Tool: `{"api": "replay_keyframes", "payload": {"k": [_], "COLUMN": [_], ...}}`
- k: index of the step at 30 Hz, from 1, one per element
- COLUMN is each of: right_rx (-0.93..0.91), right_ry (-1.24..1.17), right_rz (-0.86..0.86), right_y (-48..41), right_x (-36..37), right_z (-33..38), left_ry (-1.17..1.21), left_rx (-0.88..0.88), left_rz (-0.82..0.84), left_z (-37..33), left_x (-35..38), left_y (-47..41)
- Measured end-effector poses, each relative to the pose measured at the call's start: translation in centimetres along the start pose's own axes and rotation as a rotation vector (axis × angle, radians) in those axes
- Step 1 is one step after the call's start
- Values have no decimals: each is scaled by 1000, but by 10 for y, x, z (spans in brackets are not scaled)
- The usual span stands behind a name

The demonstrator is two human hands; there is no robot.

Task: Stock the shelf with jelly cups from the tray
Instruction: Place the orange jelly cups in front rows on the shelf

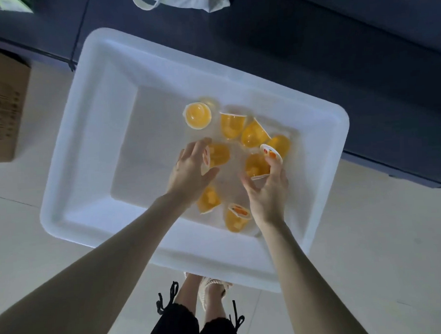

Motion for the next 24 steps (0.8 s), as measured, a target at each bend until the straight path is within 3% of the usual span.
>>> {"api": "replay_keyframes", "payload": {"k": [7, 14, 17, 24], "right_rx": [47, 251, 255, 227], "right_ry": [-76, -407, -413, -636], "right_rz": [12, 18, 38, 3], "right_y": [5, 39, 57, 105], "right_x": [5, -16, -32, -101], "right_z": [-2, 10, 24, 74], "left_ry": [88, 313, 396, 785], "left_rx": [-92, -270, -300, -426], "left_rz": [-43, -38, -34, -67], "left_z": [2, 3, -1, -44], "left_x": [-2, -23, -37, -78], "left_y": [1, 46, 75, 155]}}
Point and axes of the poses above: each hand's wrist, its own y-axis away from the middle knuckle, its own x-axis out of the palm, z = x × y, the point moved 3 cm from there along -y, towards the middle knuckle, and after that the axes turned 10 degrees about -x, right-handed, at the moved point
